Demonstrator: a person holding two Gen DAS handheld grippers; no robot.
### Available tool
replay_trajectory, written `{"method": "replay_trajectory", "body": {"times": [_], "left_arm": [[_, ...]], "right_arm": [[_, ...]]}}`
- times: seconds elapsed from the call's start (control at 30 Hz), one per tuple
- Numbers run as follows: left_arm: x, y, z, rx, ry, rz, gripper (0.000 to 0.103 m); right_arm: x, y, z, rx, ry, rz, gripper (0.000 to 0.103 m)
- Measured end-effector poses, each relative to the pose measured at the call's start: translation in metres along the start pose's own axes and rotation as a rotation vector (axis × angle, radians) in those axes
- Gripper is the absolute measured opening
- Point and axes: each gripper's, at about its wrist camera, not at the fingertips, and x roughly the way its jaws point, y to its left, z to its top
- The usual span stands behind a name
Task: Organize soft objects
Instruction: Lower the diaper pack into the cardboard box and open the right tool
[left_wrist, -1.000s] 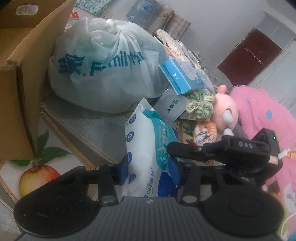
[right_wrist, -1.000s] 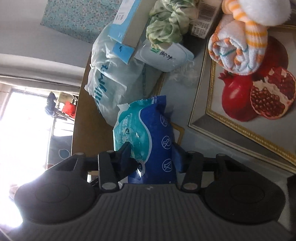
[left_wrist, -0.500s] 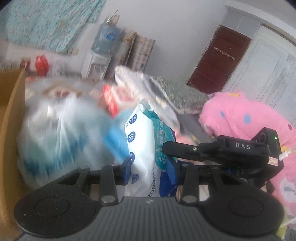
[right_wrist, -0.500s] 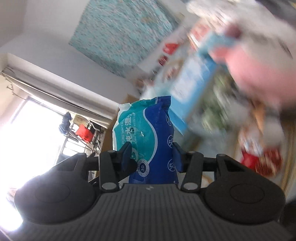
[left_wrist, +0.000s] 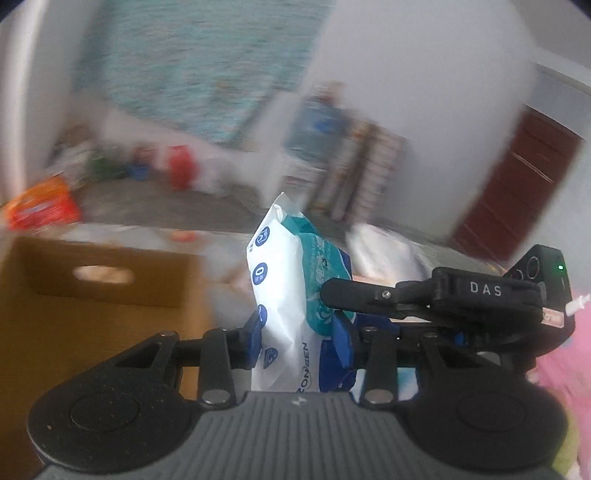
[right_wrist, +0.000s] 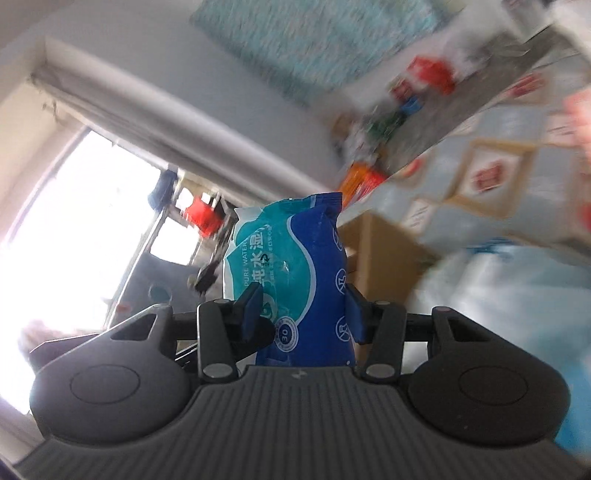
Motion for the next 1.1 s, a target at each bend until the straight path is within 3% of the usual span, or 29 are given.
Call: {"method": "replay_trajectory", "body": {"times": [0.2,0.4,0.7,0.8,0.93,1.0,1.1], "left_arm": [[0.001,0.1,0.02,-0.164,0.035,0.157,0.041],[0.018,0.168,0.028,-0.278,0.096,0.257,0.042],[0.045,0.207,0.027,-0.326,0.173,0.393,0.051],[0.048,0.217,0.019,-0.36,0.2,0.402,0.051],[0.036,0.218,0.016,-0.362,0.143,0.387,0.058],[0.025,0.214,0.02,-0.349,0.081,0.4,0.068],[0.011,0.206,0.025,-0.341,0.045,0.411,0.068]], "right_arm": [[0.142,0.028,0.017,0.005,0.205,-0.019,0.047],[0.222,0.043,-0.002,-0.009,0.307,-0.107,0.048],[0.272,0.023,-0.021,0.116,0.313,-0.187,0.05],[0.288,0.011,-0.029,0.167,0.328,-0.211,0.051],[0.293,0.009,-0.032,0.184,0.322,-0.214,0.05],[0.295,0.008,-0.03,0.184,0.311,-0.2,0.05],[0.291,0.016,-0.028,0.164,0.298,-0.178,0.05]]}}
